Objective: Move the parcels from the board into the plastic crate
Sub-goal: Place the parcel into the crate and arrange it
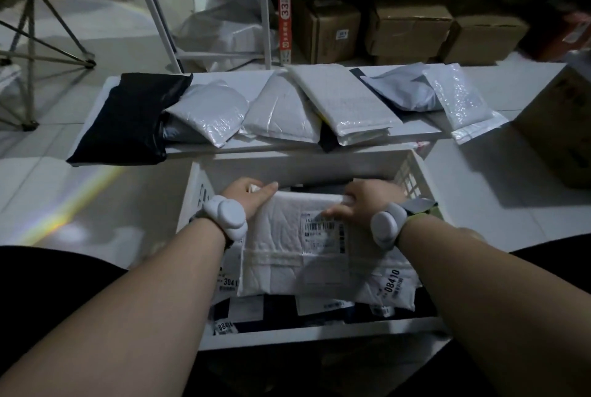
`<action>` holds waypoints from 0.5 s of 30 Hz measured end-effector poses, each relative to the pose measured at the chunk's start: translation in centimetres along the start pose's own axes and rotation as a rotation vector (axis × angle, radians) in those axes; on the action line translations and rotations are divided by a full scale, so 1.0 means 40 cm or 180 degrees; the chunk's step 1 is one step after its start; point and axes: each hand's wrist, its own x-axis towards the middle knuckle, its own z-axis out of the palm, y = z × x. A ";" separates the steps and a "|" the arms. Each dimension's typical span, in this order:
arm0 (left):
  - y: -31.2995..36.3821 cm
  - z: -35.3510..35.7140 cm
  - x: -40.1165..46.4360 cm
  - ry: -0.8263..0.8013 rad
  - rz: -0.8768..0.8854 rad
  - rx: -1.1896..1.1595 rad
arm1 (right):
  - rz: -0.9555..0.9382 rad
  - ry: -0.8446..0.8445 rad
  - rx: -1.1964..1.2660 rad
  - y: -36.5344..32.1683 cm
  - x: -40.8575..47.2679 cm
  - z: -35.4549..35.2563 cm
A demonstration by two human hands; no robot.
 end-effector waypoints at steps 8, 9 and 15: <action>-0.075 0.055 0.025 -0.0522 -0.0544 0.0669 | -0.0106 -0.0602 -0.0274 0.007 0.016 0.055; -0.086 0.065 0.027 -0.0593 -0.0580 0.0719 | -0.0123 -0.0676 -0.0304 0.006 0.018 0.062; -0.125 0.101 0.030 -0.0822 -0.0713 0.0733 | -0.0069 -0.1181 -0.0345 -0.003 0.031 0.090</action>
